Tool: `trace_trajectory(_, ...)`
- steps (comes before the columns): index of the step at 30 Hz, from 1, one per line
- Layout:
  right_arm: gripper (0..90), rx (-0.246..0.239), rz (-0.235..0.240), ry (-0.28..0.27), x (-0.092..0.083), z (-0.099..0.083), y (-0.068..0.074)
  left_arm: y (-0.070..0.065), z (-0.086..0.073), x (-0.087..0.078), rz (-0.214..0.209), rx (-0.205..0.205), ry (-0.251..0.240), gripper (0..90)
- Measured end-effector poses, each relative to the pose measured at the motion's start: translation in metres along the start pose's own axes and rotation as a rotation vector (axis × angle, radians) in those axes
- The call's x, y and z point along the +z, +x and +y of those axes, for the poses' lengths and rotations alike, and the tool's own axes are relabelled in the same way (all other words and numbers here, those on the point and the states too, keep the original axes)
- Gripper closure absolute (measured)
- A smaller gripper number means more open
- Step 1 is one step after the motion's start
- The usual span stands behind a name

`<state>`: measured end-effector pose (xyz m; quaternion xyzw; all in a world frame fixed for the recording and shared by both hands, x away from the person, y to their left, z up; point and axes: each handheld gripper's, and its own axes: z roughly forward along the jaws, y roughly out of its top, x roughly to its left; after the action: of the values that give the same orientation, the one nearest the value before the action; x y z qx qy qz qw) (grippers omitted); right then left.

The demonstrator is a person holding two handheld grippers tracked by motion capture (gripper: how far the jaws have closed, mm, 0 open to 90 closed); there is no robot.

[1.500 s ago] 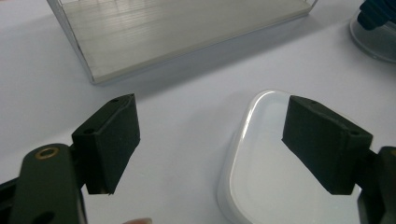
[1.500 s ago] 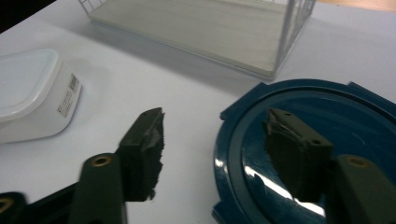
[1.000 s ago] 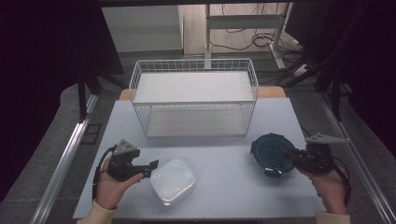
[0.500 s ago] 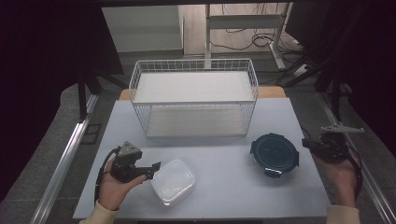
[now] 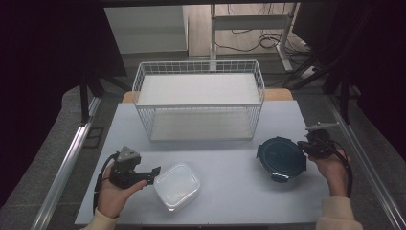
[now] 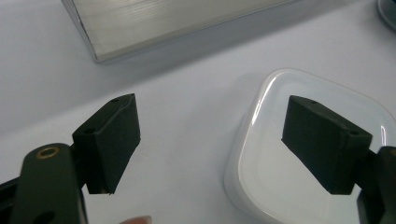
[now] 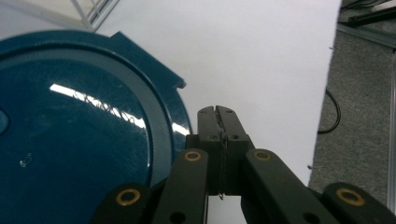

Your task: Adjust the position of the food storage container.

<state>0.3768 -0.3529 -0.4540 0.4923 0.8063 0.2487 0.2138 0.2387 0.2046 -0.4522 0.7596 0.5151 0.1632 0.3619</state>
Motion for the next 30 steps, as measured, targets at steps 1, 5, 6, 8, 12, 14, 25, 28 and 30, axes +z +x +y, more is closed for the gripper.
trace_trajectory(1,89.4,-0.005,-0.003,-0.001,0.000,0.001,0.000,0.000,0.000,0.000,0.000,-0.001,0.000,18.9)
trace_trajectory(5,89.4,-0.033,-0.004,-0.002,0.001,0.001,0.000,0.001,-0.001,-0.001,-0.001,-0.011,0.000,18.9)
trace_trajectory(6,89.5,-0.037,-0.002,-0.004,0.001,0.001,0.000,0.001,-0.001,-0.001,-0.003,-0.012,-0.001,18.9)
trace_trajectory(8,89.6,-0.049,-0.004,-0.008,0.001,0.001,0.001,0.001,-0.001,0.000,-0.006,-0.011,0.002,18.9)
trace_trajectory(12,89.6,-0.059,-0.010,-0.011,0.001,0.001,0.002,0.000,-0.001,0.002,-0.008,-0.004,0.012,18.8)
trace_trajectory(14,89.6,-0.068,-0.019,-0.007,0.001,0.001,0.004,-0.001,-0.001,0.003,-0.011,-0.005,0.014,18.8)
trace_trajectory(25,89.7,-0.101,-0.014,0.001,0.001,0.004,0.014,-0.001,-0.001,0.002,-0.015,-0.005,0.009,18.6)
trace_trajectory(28,89.7,-0.122,-0.014,0.007,0.002,0.006,0.020,0.000,-0.001,0.002,-0.016,-0.005,0.012,18.6)
trace_trajectory(30,89.7,-0.137,-0.012,0.012,0.002,0.008,0.024,0.001,-0.001,0.001,-0.014,-0.008,0.010,18.6)
